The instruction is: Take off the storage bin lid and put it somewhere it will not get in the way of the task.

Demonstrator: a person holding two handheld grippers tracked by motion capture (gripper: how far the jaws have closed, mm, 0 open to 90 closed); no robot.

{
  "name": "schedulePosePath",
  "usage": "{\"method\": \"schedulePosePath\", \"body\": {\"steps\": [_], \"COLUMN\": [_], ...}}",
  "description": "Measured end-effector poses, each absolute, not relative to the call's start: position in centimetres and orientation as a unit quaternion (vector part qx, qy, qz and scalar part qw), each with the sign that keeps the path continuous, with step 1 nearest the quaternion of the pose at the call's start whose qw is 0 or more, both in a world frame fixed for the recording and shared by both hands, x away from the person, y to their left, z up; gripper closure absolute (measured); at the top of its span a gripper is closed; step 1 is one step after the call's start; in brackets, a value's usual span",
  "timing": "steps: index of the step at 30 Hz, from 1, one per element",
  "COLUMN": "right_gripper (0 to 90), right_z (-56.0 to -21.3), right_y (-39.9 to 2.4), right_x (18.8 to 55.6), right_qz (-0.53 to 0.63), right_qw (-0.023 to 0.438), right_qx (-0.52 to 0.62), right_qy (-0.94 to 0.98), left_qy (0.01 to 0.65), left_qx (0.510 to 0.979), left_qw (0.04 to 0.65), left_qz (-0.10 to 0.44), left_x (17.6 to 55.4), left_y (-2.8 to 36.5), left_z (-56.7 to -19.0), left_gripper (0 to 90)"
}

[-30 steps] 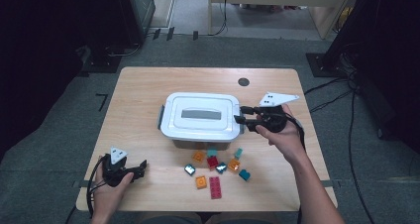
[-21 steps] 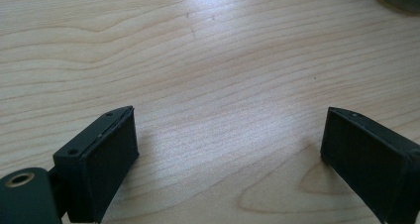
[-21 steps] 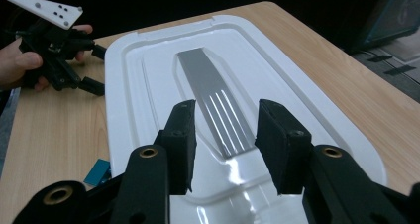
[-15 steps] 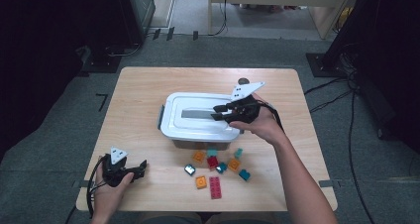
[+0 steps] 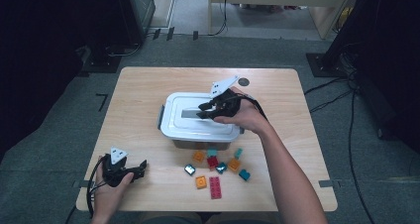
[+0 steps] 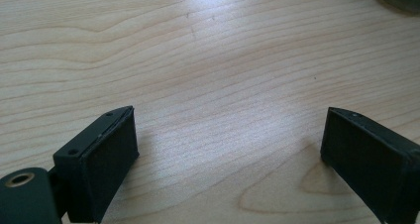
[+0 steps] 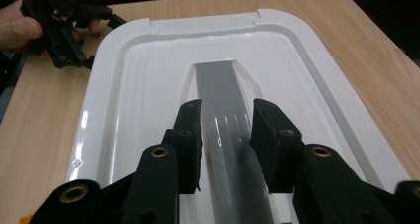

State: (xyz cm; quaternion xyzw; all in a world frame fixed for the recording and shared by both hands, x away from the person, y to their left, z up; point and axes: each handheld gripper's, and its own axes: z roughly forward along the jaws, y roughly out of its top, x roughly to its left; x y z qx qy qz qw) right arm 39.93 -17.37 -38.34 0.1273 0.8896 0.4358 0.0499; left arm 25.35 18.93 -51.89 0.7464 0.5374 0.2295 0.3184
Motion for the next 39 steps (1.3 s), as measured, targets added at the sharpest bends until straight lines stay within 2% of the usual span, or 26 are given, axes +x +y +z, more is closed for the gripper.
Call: {"method": "schedulePosePath", "body": {"steps": [5, 11, 19, 39], "right_gripper": [64.8, 59.4, 67.0, 68.2], "right_z": [-38.2, -38.8, -38.9, -38.1], "right_y": [-16.7, -16.4, -16.6, -17.6], "right_x": [40.4, 40.6, 40.8, 40.8], "right_qz": [0.425, 0.414, 0.421, 0.444], "right_qw": [0.046, 0.035, 0.042, 0.046], "right_qx": [0.116, 0.117, 0.107, 0.097], "right_qy": [0.896, 0.902, 0.900, 0.890], "left_qy": [0.537, 0.537, 0.537, 0.538], "left_qx": [0.746, 0.746, 0.746, 0.746], "left_qw": [0.319, 0.319, 0.319, 0.319], "left_qz": [0.230, 0.230, 0.230, 0.230], "left_x": [25.4, 25.3, 25.3, 25.4], "left_y": [18.9, 18.9, 18.9, 18.9], "left_z": [-51.9, -51.9, -51.9, -51.9], "left_gripper": [7.4, 7.4, 7.5, 7.5]}}
